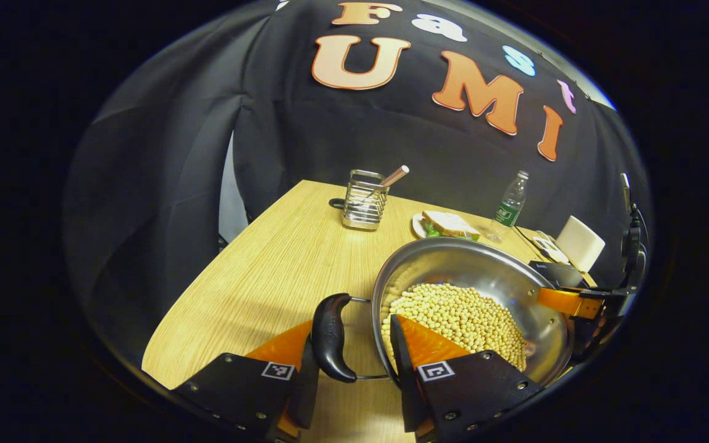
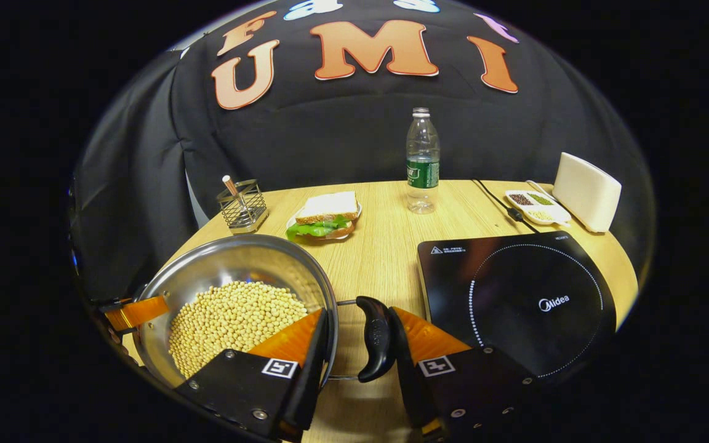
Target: First push the handle of the pot to place it horizontally, then grasp the pot with both hands and set it on the induction cooktop.
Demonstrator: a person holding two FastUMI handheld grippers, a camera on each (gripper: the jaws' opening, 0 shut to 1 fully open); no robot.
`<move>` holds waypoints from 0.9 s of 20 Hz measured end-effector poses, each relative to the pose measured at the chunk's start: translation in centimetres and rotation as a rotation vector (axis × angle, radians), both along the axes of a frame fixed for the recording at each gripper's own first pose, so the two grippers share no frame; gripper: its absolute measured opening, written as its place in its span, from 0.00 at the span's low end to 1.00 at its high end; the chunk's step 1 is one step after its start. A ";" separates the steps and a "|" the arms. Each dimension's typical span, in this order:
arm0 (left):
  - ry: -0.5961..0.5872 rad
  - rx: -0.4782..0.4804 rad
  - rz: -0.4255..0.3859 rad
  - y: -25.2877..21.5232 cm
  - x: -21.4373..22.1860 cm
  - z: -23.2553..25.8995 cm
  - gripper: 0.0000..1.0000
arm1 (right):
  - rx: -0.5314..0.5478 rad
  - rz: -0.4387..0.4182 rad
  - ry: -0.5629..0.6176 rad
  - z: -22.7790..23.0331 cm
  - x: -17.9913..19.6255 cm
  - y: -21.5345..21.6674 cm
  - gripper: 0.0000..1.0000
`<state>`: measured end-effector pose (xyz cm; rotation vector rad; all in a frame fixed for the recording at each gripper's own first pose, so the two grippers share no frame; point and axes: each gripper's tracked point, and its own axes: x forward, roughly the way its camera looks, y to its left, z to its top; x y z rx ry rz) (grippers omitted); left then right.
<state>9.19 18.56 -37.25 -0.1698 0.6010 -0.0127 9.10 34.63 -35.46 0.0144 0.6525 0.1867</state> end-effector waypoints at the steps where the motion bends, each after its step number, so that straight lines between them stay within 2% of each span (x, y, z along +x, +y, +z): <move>1: 0.008 -0.002 0.015 0.0 -0.3 0.3 0.54 | 0.009 -0.002 0.009 0.0 -0.1 0.0 0.55; 3: 0.018 -0.022 0.035 0.0 -1.1 0.5 0.50 | 0.011 0.004 0.007 0.5 -0.1 -0.1 0.52; 7: 0.036 -0.046 0.056 -0.7 -2.4 0.9 0.53 | 0.019 0.011 -0.028 2.8 -1.3 -1.0 0.51; 13: -0.033 -0.042 0.038 -3.7 -3.3 6.1 0.51 | 0.059 0.006 -0.043 5.4 -2.2 -4.0 0.51; 18: -0.062 -0.042 -0.002 -7.9 -3.4 8.7 0.51 | 0.074 -0.033 -0.078 7.8 -2.7 -8.3 0.51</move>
